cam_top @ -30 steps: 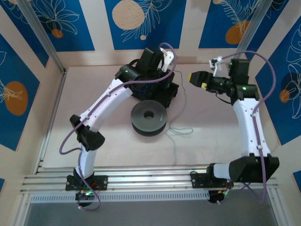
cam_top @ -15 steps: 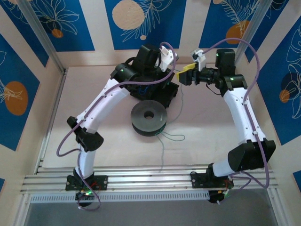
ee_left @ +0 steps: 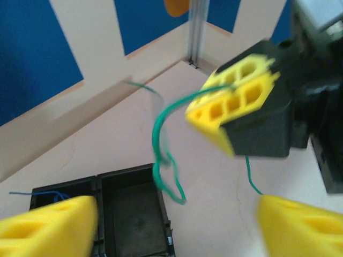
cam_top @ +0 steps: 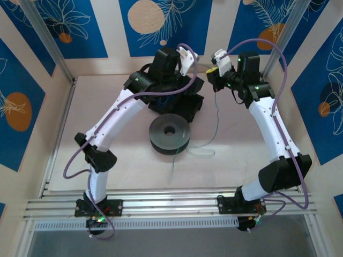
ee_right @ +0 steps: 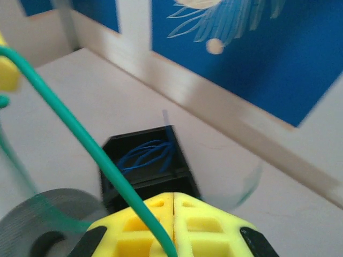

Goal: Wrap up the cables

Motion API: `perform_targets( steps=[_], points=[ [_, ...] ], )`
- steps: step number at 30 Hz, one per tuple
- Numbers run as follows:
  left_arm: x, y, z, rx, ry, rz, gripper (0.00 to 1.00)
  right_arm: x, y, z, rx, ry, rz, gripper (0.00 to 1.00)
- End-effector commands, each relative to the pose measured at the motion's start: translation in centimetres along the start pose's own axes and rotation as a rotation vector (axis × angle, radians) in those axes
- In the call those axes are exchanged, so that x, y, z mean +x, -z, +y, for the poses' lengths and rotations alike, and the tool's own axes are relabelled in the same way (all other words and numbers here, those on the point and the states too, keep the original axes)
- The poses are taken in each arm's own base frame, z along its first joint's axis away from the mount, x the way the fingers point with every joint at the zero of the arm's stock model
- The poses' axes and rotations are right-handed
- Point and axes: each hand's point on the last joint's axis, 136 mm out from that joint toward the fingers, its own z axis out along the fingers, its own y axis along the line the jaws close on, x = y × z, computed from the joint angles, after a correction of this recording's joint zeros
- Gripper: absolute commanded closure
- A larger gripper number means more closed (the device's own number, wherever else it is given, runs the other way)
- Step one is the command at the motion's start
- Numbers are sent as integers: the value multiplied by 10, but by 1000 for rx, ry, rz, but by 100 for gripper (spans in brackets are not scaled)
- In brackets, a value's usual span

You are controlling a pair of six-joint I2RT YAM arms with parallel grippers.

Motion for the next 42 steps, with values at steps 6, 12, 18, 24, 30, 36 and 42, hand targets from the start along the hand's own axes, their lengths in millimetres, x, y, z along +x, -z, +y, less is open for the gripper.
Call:
perform_targets(
  steps=[6, 12, 18, 24, 30, 36, 42],
  points=[
    [10, 53, 65, 52, 443, -137, 0, -30, 5, -13, 146, 78, -123, 100],
    [51, 51, 114, 239, 843, -166, 0, -30, -1, 10, 66, 31, -252, 100],
    [43, 34, 103, 494, 1094, -166, 0, -38, -14, 41, 4, 69, -365, 100],
    [39, 8, 88, 670, 1281, -127, 0, -44, -16, 67, -34, 91, -435, 100],
    [47, -23, 56, 752, 1364, -65, 5, -46, -16, 84, -78, 97, -457, 100],
    [38, -34, 46, 825, 1416, -95, 36, -39, -15, 88, -78, 104, -443, 100],
    [33, -27, 51, 810, 1406, -123, 100, -25, -7, 79, -50, 85, -428, 100]
  ],
)
